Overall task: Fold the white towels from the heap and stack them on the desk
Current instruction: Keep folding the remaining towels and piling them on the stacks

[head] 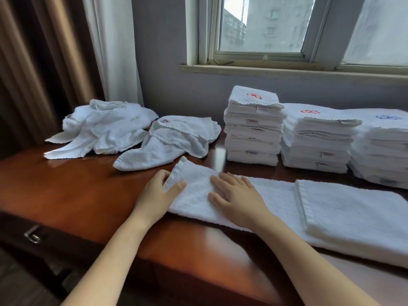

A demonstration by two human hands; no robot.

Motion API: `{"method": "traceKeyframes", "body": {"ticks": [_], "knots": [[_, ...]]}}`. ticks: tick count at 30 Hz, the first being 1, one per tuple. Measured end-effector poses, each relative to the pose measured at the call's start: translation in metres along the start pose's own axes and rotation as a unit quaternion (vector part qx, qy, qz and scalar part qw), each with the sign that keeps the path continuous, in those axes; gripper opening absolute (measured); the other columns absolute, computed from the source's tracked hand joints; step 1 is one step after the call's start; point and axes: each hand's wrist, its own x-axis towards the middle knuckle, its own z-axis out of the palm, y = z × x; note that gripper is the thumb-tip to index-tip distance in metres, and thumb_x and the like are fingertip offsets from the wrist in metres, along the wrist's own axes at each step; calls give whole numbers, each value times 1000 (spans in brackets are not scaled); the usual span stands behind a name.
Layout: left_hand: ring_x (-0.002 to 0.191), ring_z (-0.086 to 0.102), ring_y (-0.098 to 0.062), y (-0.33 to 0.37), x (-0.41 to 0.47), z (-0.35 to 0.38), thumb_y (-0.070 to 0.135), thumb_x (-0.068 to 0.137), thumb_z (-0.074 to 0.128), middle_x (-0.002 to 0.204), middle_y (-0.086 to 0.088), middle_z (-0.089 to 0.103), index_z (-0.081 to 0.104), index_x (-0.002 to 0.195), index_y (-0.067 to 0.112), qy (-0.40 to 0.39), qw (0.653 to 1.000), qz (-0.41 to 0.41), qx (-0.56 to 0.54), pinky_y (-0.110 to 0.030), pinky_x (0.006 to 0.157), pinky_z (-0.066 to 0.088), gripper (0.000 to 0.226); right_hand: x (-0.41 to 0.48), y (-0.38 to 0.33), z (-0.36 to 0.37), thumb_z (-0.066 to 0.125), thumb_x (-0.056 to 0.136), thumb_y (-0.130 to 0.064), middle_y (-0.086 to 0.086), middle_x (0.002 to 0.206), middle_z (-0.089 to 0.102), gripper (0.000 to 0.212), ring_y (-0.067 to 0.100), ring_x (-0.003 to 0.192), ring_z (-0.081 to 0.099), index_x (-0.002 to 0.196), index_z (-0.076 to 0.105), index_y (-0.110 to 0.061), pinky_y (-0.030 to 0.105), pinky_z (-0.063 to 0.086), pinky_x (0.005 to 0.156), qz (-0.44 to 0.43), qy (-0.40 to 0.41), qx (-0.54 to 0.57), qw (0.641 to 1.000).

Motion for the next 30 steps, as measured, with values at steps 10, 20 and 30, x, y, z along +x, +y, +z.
{"method": "traceKeyframes", "body": {"ticks": [10, 20, 30], "knots": [[103, 68, -9, 13, -8, 3, 4, 90, 66, 113, 0, 68, 54, 123, 24, 8, 964, 32, -263, -20, 81, 53, 41, -11, -12, -4, 59, 91, -29, -7, 123, 58, 43, 16, 114, 52, 134, 59, -26, 28, 46, 84, -102, 146, -10, 984], [108, 64, -3, 111, -18, 28, 28, 93, 64, 123, 7, 64, 49, 138, 26, -118, 947, 79, -288, -17, 79, 52, 47, -22, -12, -86, 47, 101, -38, 7, 112, 70, 35, 19, 93, 71, 128, 61, -19, 38, 60, 78, 64, 88, 560, 821], [84, 61, -10, 211, -41, 103, 68, 83, 24, 126, 5, 64, 49, 105, 48, -254, 908, 162, -291, -18, 67, 49, 39, -80, 67, -154, 49, 88, 4, 6, 84, 71, 25, 17, 74, 71, 101, 67, -8, 31, 58, 65, 128, 88, 566, 810]]}}
